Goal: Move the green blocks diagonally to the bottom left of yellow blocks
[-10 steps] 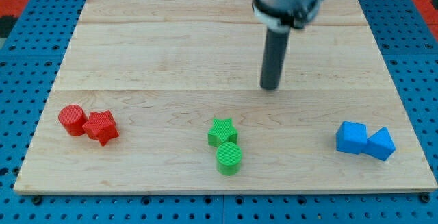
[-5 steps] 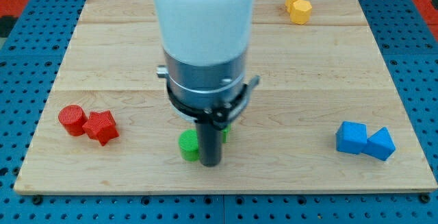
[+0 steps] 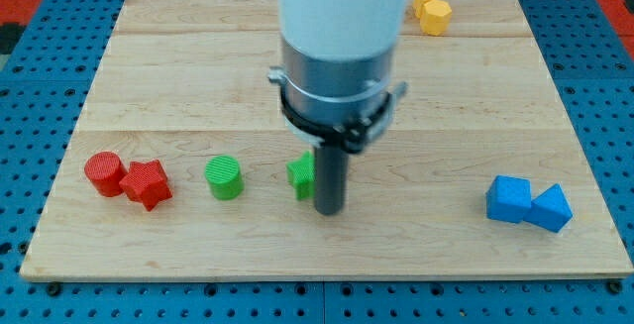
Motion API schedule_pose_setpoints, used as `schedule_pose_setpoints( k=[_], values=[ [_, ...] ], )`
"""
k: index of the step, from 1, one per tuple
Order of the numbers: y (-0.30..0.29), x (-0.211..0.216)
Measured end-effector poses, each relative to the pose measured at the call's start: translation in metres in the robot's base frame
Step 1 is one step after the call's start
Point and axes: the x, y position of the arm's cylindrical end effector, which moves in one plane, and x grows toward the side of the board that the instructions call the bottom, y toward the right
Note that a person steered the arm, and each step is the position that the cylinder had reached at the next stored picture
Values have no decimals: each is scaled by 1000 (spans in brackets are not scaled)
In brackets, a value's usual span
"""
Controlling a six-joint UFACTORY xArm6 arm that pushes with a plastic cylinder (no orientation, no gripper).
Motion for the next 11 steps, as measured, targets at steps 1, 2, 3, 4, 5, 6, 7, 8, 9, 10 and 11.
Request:
schedule_pose_setpoints(
  k=[1, 2, 3, 4, 5, 6, 7, 8, 9, 10, 11],
  values=[
    [-74, -27],
    [-77, 30],
    [-102, 43],
    [-142, 9],
    [-138, -29],
    [-86, -60],
    [-54, -54],
    [-59, 3],
    [17, -7],
    [-33, -60],
    [-57, -97]
  ],
)
